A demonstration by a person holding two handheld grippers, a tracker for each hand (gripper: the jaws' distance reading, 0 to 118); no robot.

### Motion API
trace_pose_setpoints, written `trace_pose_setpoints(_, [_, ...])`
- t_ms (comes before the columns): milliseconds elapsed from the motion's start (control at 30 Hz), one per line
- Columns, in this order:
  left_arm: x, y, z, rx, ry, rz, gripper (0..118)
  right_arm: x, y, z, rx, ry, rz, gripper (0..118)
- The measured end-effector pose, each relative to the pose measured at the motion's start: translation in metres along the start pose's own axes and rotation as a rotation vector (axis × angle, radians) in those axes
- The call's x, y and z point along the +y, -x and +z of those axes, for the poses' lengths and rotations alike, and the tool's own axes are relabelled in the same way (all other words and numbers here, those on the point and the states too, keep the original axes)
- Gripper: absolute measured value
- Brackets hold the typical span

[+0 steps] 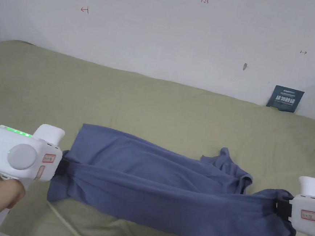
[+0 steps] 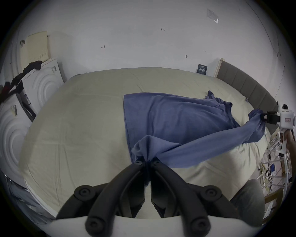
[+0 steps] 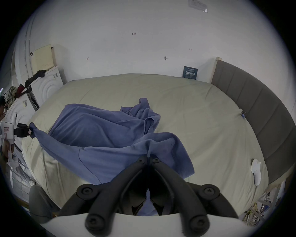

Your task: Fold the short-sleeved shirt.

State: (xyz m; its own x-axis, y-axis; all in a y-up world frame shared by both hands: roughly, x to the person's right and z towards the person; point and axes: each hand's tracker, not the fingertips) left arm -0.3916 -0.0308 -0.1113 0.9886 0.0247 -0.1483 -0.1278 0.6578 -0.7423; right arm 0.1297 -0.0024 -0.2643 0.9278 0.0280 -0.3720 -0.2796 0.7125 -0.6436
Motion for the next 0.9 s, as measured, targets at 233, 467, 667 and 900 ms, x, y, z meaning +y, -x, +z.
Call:
trace_pose_setpoints(233, [-0.004, 0.002, -0.03, 0.1, 0.035, 0.018, 117, -0.006, -0.009, -0.04, 0.031, -0.022, -0.019, 60])
trace_pose_setpoints(467, [-0.035, 0.037, 0.008, -0.023, -0.091, 0.177, 109, -0.036, 0.0, 0.006, 0.12, -0.124, -0.115, 75])
trace_pose_setpoints(667, [-0.043, 0.042, 0.025, 0.049, -0.016, 0.202, 0, -0.066, 0.036, 0.031, 0.166, -0.074, -0.029, 0])
trace_pose_setpoints(900, [-0.08, 0.029, -0.022, 0.006, 0.031, 0.254, 0, -0.086, 0.063, 0.028, 0.201, -0.03, -0.028, 0])
